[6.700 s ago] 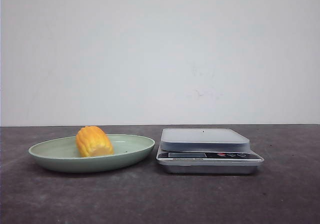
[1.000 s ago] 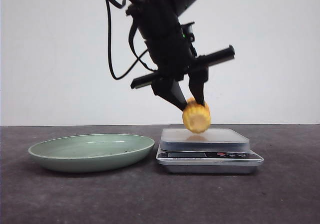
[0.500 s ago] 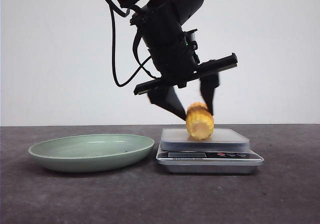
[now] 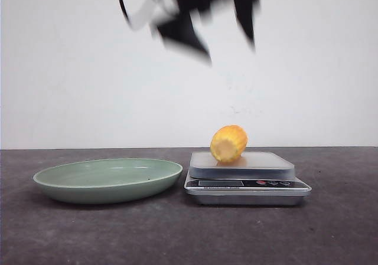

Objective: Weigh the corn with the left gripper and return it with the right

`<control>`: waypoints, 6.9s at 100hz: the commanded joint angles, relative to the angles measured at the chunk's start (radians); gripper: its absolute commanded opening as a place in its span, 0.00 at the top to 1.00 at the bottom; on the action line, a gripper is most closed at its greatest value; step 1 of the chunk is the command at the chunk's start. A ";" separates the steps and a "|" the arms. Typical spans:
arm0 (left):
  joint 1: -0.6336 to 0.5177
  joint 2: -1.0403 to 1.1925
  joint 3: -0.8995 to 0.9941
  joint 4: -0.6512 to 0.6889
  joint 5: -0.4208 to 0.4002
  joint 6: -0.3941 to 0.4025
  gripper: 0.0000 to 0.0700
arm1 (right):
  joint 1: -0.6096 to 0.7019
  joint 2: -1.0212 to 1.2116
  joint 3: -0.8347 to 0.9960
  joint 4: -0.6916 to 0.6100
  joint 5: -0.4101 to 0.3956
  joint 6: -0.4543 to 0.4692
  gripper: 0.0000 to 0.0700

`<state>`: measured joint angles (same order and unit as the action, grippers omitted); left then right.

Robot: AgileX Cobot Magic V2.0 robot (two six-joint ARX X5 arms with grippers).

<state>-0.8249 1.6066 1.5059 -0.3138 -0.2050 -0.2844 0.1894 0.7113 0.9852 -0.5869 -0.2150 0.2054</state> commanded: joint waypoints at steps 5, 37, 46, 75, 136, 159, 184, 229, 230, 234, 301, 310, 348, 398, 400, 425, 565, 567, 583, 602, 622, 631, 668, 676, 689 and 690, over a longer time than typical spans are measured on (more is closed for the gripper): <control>0.023 -0.168 0.023 -0.077 -0.067 0.106 0.32 | 0.004 0.006 0.018 0.006 0.002 -0.011 0.21; 0.152 -0.644 0.019 -0.504 -0.279 0.143 0.35 | 0.080 0.103 0.018 0.060 -0.016 0.012 0.17; 0.152 -0.766 0.009 -0.578 -0.339 0.145 0.40 | 0.139 0.162 0.018 0.108 -0.007 0.030 0.17; 0.153 -1.089 -0.076 -0.883 -0.383 -0.036 0.39 | 0.356 0.406 0.018 0.284 0.148 0.102 0.11; 0.153 -1.315 -0.441 -0.916 -0.236 -0.148 0.39 | 0.433 0.864 0.027 0.396 0.294 0.209 0.13; 0.153 -1.315 -0.446 -0.911 -0.242 -0.128 0.39 | 0.432 0.885 0.027 0.404 0.303 0.235 0.37; 0.153 -1.315 -0.447 -0.910 -0.242 -0.120 0.39 | 0.427 0.932 0.027 0.400 0.294 0.267 0.37; 0.153 -1.315 -0.447 -0.898 -0.243 -0.110 0.39 | 0.445 0.935 0.032 0.407 0.303 0.272 1.00; 0.153 -1.315 -0.447 -0.898 -0.243 -0.109 0.39 | 0.446 0.932 0.034 0.407 0.303 0.269 1.00; 0.153 -1.315 -0.447 -0.897 -0.243 -0.109 0.39 | 0.453 0.924 0.043 0.401 0.303 0.259 1.00; 0.153 -1.315 -0.447 -0.866 -0.243 -0.117 0.39 | 0.736 0.977 0.358 0.446 0.356 0.312 1.00; 0.153 -1.315 -0.447 -0.869 -0.243 -0.117 0.39 | 0.744 1.044 0.358 0.456 0.372 0.352 1.00; 0.153 -1.315 -0.447 -0.869 -0.243 -0.121 0.39 | 0.751 1.210 0.358 0.434 0.460 0.468 1.00; 0.153 -1.315 -0.447 -0.875 -0.243 -0.109 0.39 | 0.758 1.245 0.358 0.428 0.473 0.493 0.28; 0.153 -1.315 -0.447 -0.875 -0.243 -0.108 0.39 | 0.758 1.245 0.358 0.429 0.473 0.491 0.28; 0.153 -1.315 -0.447 -0.868 -0.244 -0.101 0.39 | 0.723 1.153 0.359 0.406 0.448 0.342 0.28; 0.152 -1.321 -0.600 -0.642 -0.232 -0.120 0.70 | 0.311 -0.539 -0.009 -0.515 0.417 0.084 0.64; 0.152 -1.321 -0.607 -0.631 -0.232 -0.119 0.78 | 0.311 -0.541 -0.022 -0.504 0.418 0.084 0.74; 0.152 -1.321 -0.628 -0.551 -0.231 -0.103 0.99 | 0.311 -0.543 -0.083 -0.388 0.426 0.083 0.98; 0.152 -1.321 -0.628 -0.504 -0.230 -0.093 0.98 | 0.311 -0.543 -0.084 -0.328 0.413 0.098 0.98; 0.153 -1.321 -0.627 -0.502 -0.231 -0.094 0.98 | 0.311 -0.543 -0.084 -0.329 0.418 0.097 0.98; 0.153 -1.321 -0.627 -0.502 -0.231 -0.094 0.98 | 0.311 -0.543 -0.084 -0.329 0.418 0.097 0.98; 0.165 -1.332 -0.628 -0.502 -0.235 -0.094 0.98 | 0.311 -0.543 -0.084 -0.329 0.418 0.097 0.98; 0.212 -1.337 -0.629 -0.501 -0.235 -0.062 0.98 | 0.311 -0.543 -0.084 -0.328 0.418 0.097 0.98; 0.369 -1.367 -0.682 -0.423 -0.203 -0.037 0.98 | 0.311 -0.543 -0.084 -0.328 0.418 0.097 0.98; 0.382 -1.371 -0.692 -0.410 -0.195 -0.032 0.98 | 0.311 -0.543 -0.084 -0.328 0.418 0.097 0.98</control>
<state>-0.5072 0.2520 0.8463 -0.7727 -0.4339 -0.3542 0.4969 0.1711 0.8913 -0.9257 0.2028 0.2932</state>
